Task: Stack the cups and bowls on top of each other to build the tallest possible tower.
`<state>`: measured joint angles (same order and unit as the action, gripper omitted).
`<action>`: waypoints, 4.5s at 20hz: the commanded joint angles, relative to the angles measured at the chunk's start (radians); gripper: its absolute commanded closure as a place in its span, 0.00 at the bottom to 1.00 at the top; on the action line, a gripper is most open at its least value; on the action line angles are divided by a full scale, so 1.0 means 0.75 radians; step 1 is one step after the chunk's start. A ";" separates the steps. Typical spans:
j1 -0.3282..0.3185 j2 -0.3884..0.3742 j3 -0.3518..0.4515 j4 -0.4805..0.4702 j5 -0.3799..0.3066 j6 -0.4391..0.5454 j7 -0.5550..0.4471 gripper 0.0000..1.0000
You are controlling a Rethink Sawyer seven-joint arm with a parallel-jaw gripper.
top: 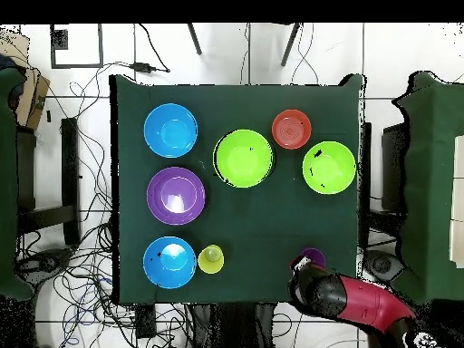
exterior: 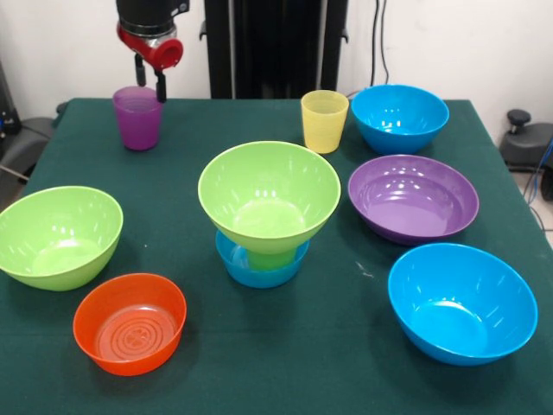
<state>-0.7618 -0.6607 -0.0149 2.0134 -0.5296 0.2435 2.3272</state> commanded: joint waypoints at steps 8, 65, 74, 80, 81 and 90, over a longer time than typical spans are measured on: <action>0.037 0.086 0.103 -0.066 -0.015 -0.065 0.025 0.00; 0.068 0.084 0.137 -0.121 -0.007 -0.047 0.005 0.00; 0.063 0.045 0.154 -0.142 -0.009 0.009 -0.037 0.00; 0.071 0.081 0.155 -0.181 -0.042 -0.027 -0.050 0.00; 0.073 0.084 0.155 -0.184 -0.043 -0.030 -0.049 0.00; 0.071 0.143 0.162 -0.228 -0.067 -0.067 -0.057 0.00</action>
<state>-0.7268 -0.6509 -0.0027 2.0036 -0.5308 0.2441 2.3272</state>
